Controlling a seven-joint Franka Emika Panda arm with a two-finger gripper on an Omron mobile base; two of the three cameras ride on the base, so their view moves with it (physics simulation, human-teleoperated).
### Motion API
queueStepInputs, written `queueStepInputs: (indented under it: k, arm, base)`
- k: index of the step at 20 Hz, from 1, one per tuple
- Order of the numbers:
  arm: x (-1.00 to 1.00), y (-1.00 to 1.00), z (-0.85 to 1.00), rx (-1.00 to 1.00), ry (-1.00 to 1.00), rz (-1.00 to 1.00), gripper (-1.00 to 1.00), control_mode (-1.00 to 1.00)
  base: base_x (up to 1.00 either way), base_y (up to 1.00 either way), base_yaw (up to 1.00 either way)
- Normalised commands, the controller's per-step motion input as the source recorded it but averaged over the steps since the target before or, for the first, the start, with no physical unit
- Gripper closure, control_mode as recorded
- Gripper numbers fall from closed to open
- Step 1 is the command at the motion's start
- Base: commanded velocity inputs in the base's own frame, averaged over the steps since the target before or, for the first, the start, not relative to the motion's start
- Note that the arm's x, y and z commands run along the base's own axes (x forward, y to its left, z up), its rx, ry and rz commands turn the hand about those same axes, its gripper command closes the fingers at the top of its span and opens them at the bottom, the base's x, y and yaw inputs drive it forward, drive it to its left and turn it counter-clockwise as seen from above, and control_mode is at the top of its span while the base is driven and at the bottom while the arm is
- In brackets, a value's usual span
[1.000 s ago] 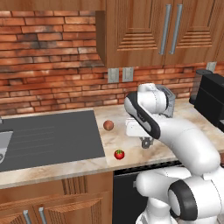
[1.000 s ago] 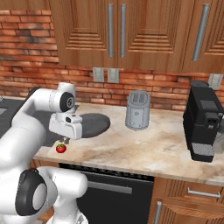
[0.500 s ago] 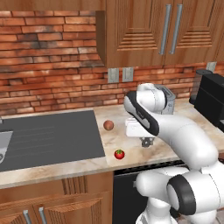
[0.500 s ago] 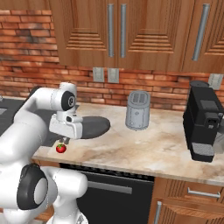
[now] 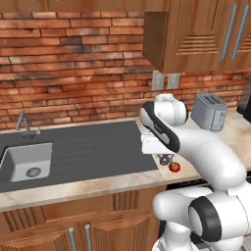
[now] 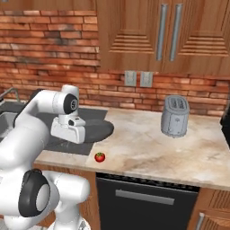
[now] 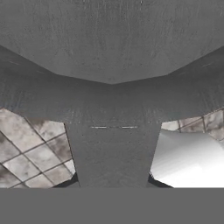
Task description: Place the pan on the rear left burner on the stove. Then place the tomato and the onion in the pan and turn on the rear left burner.
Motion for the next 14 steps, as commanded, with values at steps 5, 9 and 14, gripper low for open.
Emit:
queueStepInputs:
  k: [5, 9, 14]
  arm:
    - [0.0, 0.0, 0.0, 0.0, 0.0, 0.0, 1.0, 1.0]
    - [0.0, 0.0, 0.0, 0.0, 0.0, 0.0, 1.0, 1.0]
    - [0.0, 0.0, 0.0, 0.0, 0.0, 0.0, 1.0, 1.0]
  base:
    - [-0.04, 0.88, 0.0]
    - [-0.09, 0.76, 0.0]
    - [-0.09, 0.67, 0.0]
